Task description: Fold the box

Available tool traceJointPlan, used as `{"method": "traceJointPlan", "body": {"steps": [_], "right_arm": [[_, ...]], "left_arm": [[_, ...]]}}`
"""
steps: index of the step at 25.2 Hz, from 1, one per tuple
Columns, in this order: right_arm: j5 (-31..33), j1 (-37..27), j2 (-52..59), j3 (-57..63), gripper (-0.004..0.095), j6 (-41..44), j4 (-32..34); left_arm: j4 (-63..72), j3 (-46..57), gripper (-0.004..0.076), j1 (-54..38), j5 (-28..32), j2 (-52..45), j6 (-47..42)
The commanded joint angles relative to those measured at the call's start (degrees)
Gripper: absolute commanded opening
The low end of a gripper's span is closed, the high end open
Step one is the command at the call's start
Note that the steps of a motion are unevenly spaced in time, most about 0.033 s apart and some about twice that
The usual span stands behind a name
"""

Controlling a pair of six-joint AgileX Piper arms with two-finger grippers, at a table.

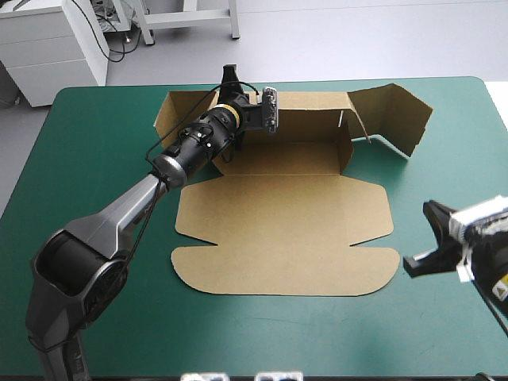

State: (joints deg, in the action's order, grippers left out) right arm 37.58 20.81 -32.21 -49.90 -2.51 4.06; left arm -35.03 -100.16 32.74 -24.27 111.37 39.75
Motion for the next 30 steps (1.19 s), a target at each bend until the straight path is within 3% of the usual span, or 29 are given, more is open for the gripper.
{"method": "traceJointPlan", "body": {"steps": [1, 13, 18, 27, 30], "right_arm": [[-3.7, 0.2, -10.5, -13.0, -0.0014, 1.5, 4.1], [14.9, -0.7, -48.5, -55.3, -0.0019, 8.0, 19.5], [17.9, -5.5, -57.8, -63.0, -0.0019, 6.0, 13.0], [19.7, -16.7, -69.0, -65.2, -0.0019, -3.4, -12.1], [21.9, -17.0, -71.3, -65.2, -0.0019, -3.6, -12.5]], "left_arm": [[1.5, -0.5, -0.0008, -0.1, -1.2, -2.8, -4.4], [1.1, -0.5, -0.0008, -1.4, -1.8, -4.5, -7.4], [2.3, -0.5, -0.0008, -1.4, -1.8, -4.4, -7.5], [5.2, -0.5, -0.0008, -1.4, -1.8, -4.4, -7.5], [5.3, -0.5, -0.0008, -1.4, -2.3, -4.4, -7.5]]}}
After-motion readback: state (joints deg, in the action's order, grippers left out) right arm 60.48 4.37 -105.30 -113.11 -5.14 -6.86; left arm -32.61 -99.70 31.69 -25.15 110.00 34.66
